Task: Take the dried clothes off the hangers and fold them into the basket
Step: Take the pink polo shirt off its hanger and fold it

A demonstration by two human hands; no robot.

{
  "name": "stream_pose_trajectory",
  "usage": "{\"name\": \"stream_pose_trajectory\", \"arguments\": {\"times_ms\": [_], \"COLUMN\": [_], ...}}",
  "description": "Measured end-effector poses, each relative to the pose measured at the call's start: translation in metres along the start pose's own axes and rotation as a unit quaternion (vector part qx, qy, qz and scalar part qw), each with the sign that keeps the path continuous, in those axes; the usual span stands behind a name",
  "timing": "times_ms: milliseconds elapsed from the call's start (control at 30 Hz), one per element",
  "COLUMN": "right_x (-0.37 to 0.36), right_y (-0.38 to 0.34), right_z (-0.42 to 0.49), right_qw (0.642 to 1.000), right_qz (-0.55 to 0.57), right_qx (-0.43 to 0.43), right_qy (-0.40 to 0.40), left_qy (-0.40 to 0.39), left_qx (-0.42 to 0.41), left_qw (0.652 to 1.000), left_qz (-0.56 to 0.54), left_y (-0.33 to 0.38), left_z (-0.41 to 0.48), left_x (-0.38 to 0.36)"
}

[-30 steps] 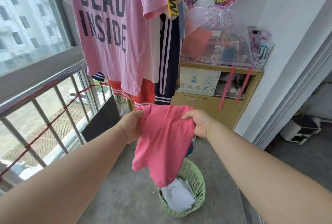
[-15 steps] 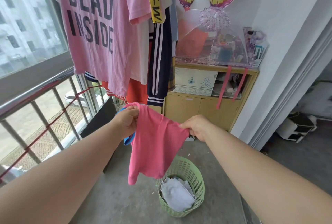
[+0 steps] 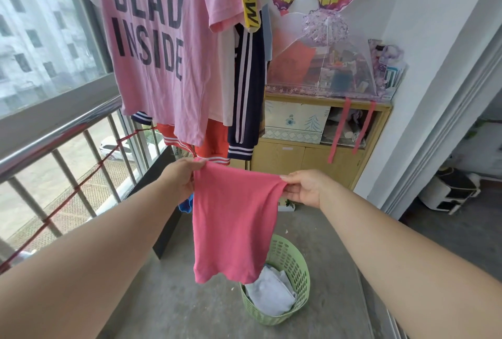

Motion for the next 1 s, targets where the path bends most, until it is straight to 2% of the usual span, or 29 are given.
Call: {"name": "stream_pose_trajectory", "arguments": {"times_ms": [67, 267, 333, 433, 500, 567, 700, 800, 1000], "right_x": [0.009, 0.016, 0.015, 0.020, 0.030, 0.037, 0.046, 0.055, 0.068], "right_y": [-0.002, 0.000, 0.000, -0.002, -0.002, 0.002, 0.002, -0.001, 0.012], "right_z": [-0.001, 0.009, 0.016, 0.025, 0.030, 0.034, 0.047, 0.052, 0.061], "right_qw": [1.000, 0.995, 0.994, 0.989, 0.984, 0.982, 0.982, 0.975, 0.959], "right_qz": [-0.008, 0.043, 0.029, 0.017, -0.018, -0.067, -0.058, -0.106, -0.221], "right_qx": [0.004, 0.065, 0.075, 0.113, 0.121, 0.101, 0.062, 0.006, -0.046], "right_qy": [-0.003, 0.057, 0.074, 0.095, 0.125, 0.146, 0.171, 0.197, 0.173], "left_qy": [0.010, 0.035, 0.024, -0.020, -0.042, -0.043, -0.054, -0.094, -0.161], "left_qx": [-0.004, 0.029, 0.045, 0.035, 0.036, 0.053, 0.058, 0.088, 0.123], "left_qw": [1.000, 0.994, 0.991, 0.995, 0.989, 0.976, 0.977, 0.964, 0.938], "left_qz": [0.008, 0.101, 0.125, 0.090, 0.140, 0.207, 0.198, 0.233, 0.283], "left_y": [0.003, -0.002, -0.005, -0.004, -0.005, -0.012, -0.018, -0.027, -0.057], "left_z": [0.000, 0.007, 0.008, 0.010, 0.014, 0.017, 0.029, 0.036, 0.051], "left_x": [0.003, -0.001, -0.009, -0.020, -0.026, -0.032, -0.054, -0.069, -0.093]}}
Point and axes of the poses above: each hand's wrist, its own z-axis towards the middle knuckle, its own x-axis out of the back of the hand, y = z × x, the point moved 2 cm from there along z, towards the middle knuckle, and after that the axes turned 6 degrees about -y, right-handed, at the moved point
